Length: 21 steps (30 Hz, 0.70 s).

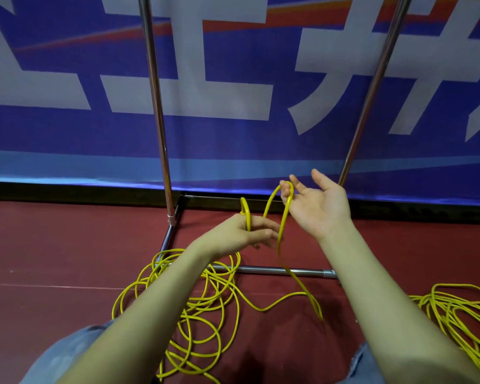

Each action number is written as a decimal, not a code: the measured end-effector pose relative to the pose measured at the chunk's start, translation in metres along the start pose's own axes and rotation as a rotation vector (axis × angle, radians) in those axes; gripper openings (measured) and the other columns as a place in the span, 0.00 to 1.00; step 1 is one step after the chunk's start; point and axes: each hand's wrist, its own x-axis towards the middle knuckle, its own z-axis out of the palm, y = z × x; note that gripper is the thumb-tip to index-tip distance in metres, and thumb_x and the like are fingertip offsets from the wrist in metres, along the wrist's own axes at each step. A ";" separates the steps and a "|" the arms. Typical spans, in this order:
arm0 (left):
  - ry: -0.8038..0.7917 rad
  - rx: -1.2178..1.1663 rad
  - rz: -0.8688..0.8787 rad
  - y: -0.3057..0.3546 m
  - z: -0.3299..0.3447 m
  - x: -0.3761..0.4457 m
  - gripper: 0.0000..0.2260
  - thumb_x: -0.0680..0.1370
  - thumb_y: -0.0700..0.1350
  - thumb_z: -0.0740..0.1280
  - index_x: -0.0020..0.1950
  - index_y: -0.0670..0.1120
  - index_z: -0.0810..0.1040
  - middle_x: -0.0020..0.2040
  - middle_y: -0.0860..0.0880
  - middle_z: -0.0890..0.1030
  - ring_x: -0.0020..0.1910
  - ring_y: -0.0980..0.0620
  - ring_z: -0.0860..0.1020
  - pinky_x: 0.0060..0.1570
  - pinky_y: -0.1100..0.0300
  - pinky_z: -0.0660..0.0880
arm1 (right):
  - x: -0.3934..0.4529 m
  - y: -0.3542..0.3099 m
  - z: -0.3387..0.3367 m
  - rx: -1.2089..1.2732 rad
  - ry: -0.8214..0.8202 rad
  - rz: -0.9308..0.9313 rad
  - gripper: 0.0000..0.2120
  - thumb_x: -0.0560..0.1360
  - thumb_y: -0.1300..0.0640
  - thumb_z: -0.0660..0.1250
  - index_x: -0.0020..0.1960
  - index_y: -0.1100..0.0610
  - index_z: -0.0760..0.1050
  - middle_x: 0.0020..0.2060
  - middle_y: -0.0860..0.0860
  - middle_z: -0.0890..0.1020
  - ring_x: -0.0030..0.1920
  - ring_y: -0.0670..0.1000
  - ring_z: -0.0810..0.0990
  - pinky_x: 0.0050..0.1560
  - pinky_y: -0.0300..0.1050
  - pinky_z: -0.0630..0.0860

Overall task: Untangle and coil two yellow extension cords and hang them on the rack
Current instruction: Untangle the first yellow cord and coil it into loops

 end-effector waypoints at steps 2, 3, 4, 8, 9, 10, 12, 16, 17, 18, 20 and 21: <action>0.109 -0.003 0.042 -0.001 0.003 0.002 0.06 0.77 0.37 0.67 0.51 0.45 0.81 0.42 0.46 0.82 0.40 0.58 0.78 0.44 0.63 0.72 | -0.001 0.000 0.001 0.021 -0.037 -0.013 0.18 0.80 0.51 0.57 0.52 0.67 0.70 0.54 0.66 0.70 0.50 0.58 0.74 0.51 0.44 0.74; 0.140 -0.003 0.054 -0.002 0.004 0.004 0.05 0.76 0.37 0.69 0.47 0.46 0.81 0.42 0.45 0.82 0.41 0.56 0.77 0.45 0.61 0.72 | -0.002 0.001 0.001 0.024 -0.054 -0.013 0.18 0.80 0.50 0.57 0.53 0.67 0.70 0.55 0.66 0.70 0.53 0.59 0.74 0.54 0.45 0.74; 0.162 0.004 0.061 -0.002 0.004 0.004 0.05 0.75 0.37 0.70 0.45 0.47 0.81 0.42 0.44 0.81 0.40 0.56 0.77 0.44 0.61 0.73 | -0.002 0.001 0.001 0.015 -0.067 -0.014 0.19 0.80 0.49 0.57 0.54 0.67 0.70 0.55 0.66 0.71 0.54 0.59 0.74 0.56 0.46 0.73; 0.298 -0.072 0.062 -0.003 0.000 0.008 0.03 0.75 0.35 0.68 0.45 0.42 0.81 0.35 0.46 0.79 0.31 0.58 0.75 0.35 0.66 0.74 | 0.000 -0.001 -0.009 -0.331 -0.060 -0.054 0.15 0.81 0.49 0.54 0.53 0.61 0.70 0.49 0.62 0.78 0.50 0.57 0.79 0.55 0.49 0.74; 0.342 -0.158 0.058 -0.004 -0.002 0.008 0.03 0.75 0.34 0.68 0.44 0.41 0.80 0.33 0.47 0.79 0.30 0.56 0.76 0.35 0.65 0.75 | 0.001 -0.001 -0.014 -0.500 -0.054 -0.046 0.15 0.82 0.50 0.53 0.53 0.60 0.71 0.50 0.61 0.79 0.50 0.56 0.79 0.55 0.48 0.73; 0.382 -0.254 0.054 -0.004 -0.004 0.009 0.04 0.75 0.34 0.67 0.43 0.40 0.80 0.32 0.48 0.80 0.30 0.54 0.76 0.35 0.64 0.75 | 0.000 -0.001 -0.019 -0.683 -0.059 -0.024 0.14 0.82 0.51 0.52 0.53 0.59 0.72 0.50 0.60 0.80 0.50 0.54 0.79 0.56 0.46 0.73; 0.448 -0.397 0.051 -0.004 -0.011 0.010 0.05 0.76 0.33 0.66 0.42 0.39 0.79 0.31 0.50 0.81 0.29 0.55 0.76 0.33 0.65 0.76 | -0.001 0.003 -0.029 -0.998 -0.095 0.037 0.13 0.82 0.53 0.53 0.53 0.59 0.74 0.48 0.57 0.82 0.49 0.52 0.80 0.55 0.44 0.71; 0.508 -0.586 0.077 -0.002 -0.025 0.010 0.04 0.77 0.33 0.64 0.45 0.37 0.78 0.32 0.49 0.82 0.30 0.58 0.77 0.36 0.66 0.78 | -0.003 0.017 -0.047 -1.400 -0.288 0.133 0.09 0.80 0.58 0.58 0.48 0.55 0.77 0.44 0.50 0.83 0.48 0.48 0.78 0.49 0.40 0.68; 0.514 -0.628 0.080 -0.001 -0.027 0.009 0.04 0.78 0.34 0.63 0.46 0.37 0.77 0.32 0.49 0.83 0.31 0.57 0.78 0.37 0.66 0.78 | -0.004 0.018 -0.049 -1.403 -0.332 0.151 0.07 0.79 0.60 0.60 0.48 0.55 0.77 0.43 0.49 0.83 0.46 0.47 0.78 0.46 0.37 0.69; 0.515 -0.667 0.077 0.001 -0.028 0.007 0.05 0.79 0.36 0.62 0.47 0.37 0.77 0.34 0.48 0.83 0.32 0.56 0.80 0.36 0.66 0.78 | -0.004 0.019 -0.050 -1.362 -0.356 0.143 0.07 0.78 0.63 0.61 0.48 0.56 0.77 0.39 0.49 0.81 0.42 0.45 0.78 0.42 0.34 0.70; 0.502 -0.726 0.056 0.005 -0.028 0.004 0.10 0.82 0.41 0.58 0.49 0.40 0.77 0.36 0.48 0.84 0.32 0.56 0.81 0.30 0.67 0.77 | -0.007 0.018 -0.047 -1.217 -0.364 0.073 0.08 0.77 0.67 0.60 0.47 0.59 0.77 0.33 0.50 0.77 0.34 0.44 0.74 0.37 0.34 0.69; 0.495 -0.729 0.044 0.008 -0.029 0.002 0.12 0.83 0.44 0.55 0.50 0.40 0.77 0.36 0.48 0.84 0.29 0.57 0.80 0.26 0.67 0.74 | -0.008 0.017 -0.044 -1.125 -0.360 0.047 0.08 0.78 0.67 0.59 0.47 0.60 0.75 0.32 0.50 0.75 0.33 0.44 0.72 0.36 0.35 0.68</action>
